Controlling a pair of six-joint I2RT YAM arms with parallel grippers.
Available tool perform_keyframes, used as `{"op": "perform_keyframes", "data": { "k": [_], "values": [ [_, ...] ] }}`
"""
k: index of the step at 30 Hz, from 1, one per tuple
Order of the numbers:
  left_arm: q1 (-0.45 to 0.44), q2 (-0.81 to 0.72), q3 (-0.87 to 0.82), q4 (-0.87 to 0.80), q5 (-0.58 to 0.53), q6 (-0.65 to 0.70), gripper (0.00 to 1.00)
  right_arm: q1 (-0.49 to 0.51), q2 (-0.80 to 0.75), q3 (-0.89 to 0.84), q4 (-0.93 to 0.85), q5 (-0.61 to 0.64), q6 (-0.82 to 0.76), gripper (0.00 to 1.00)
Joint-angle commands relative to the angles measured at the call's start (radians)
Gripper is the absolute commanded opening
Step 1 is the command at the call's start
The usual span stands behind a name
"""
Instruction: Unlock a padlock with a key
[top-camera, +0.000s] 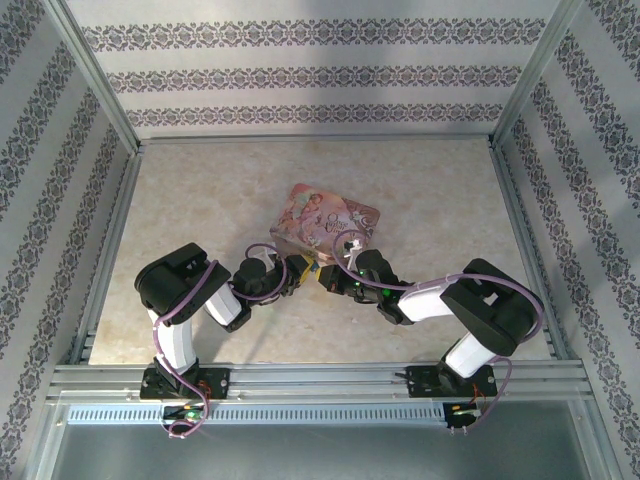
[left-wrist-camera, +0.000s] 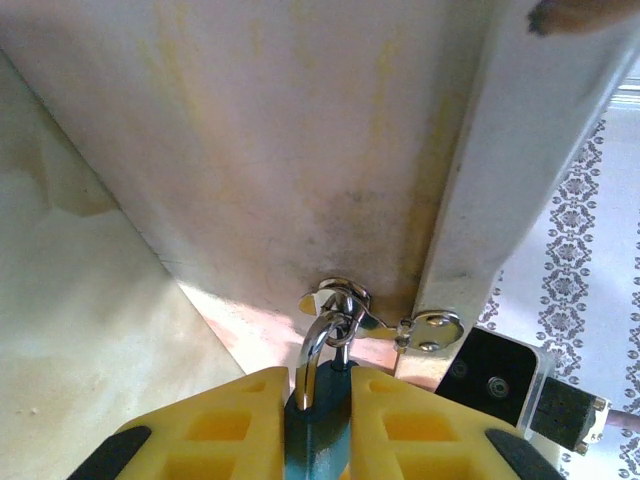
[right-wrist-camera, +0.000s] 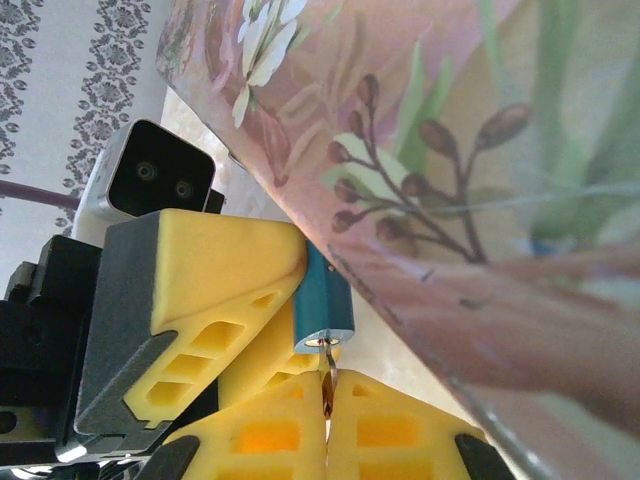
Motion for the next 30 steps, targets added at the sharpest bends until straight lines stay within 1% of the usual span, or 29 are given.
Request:
{"op": "perform_keyframes", "data": {
  "k": [1,3,8,10,13,15,17,19,22,25,27,30],
  "values": [
    [-0.014,-0.026,0.012,0.051,-0.025,-0.007,0.17,0.016,-0.039,0.031,0.070,-0.041,0.020,0.00],
    [-0.014,-0.034,0.011,0.051,-0.029,-0.004,0.14,0.016,-0.041,0.030,0.072,-0.045,0.026,0.01],
    [-0.014,-0.064,0.002,0.037,-0.043,0.000,0.11,0.009,-0.079,0.000,0.058,-0.013,0.025,0.18],
    [-0.014,-0.091,0.002,0.004,-0.045,0.012,0.11,-0.002,-0.115,-0.017,0.031,0.002,0.022,0.24],
    [-0.014,-0.140,0.006,-0.060,-0.046,0.032,0.11,-0.025,-0.191,-0.055,-0.009,0.023,0.016,0.30],
    [-0.014,-0.167,0.012,-0.102,-0.047,0.046,0.10,-0.037,-0.266,-0.062,-0.102,0.041,-0.023,0.33],
    [-0.014,-0.193,0.019,-0.133,-0.044,0.052,0.10,-0.035,-0.361,-0.054,-0.255,0.080,-0.107,0.35],
    [-0.014,-0.215,0.029,-0.166,-0.039,0.059,0.10,-0.029,-0.472,-0.028,-0.434,0.133,-0.238,0.36],
    [-0.014,-0.246,0.043,-0.208,-0.034,0.068,0.10,-0.001,-0.624,-0.003,-0.597,0.223,-0.449,0.42],
    [-0.014,-0.280,0.058,-0.259,-0.030,0.080,0.10,0.035,-0.753,0.021,-0.710,0.290,-0.661,0.46],
    [-0.014,-0.304,0.068,-0.300,-0.026,0.091,0.10,0.066,-0.813,0.039,-0.760,0.335,-0.773,0.49],
    [-0.014,-0.337,0.072,-0.332,-0.030,0.099,0.09,0.119,-0.855,0.061,-0.790,0.383,-0.955,0.52]
  ]
}}
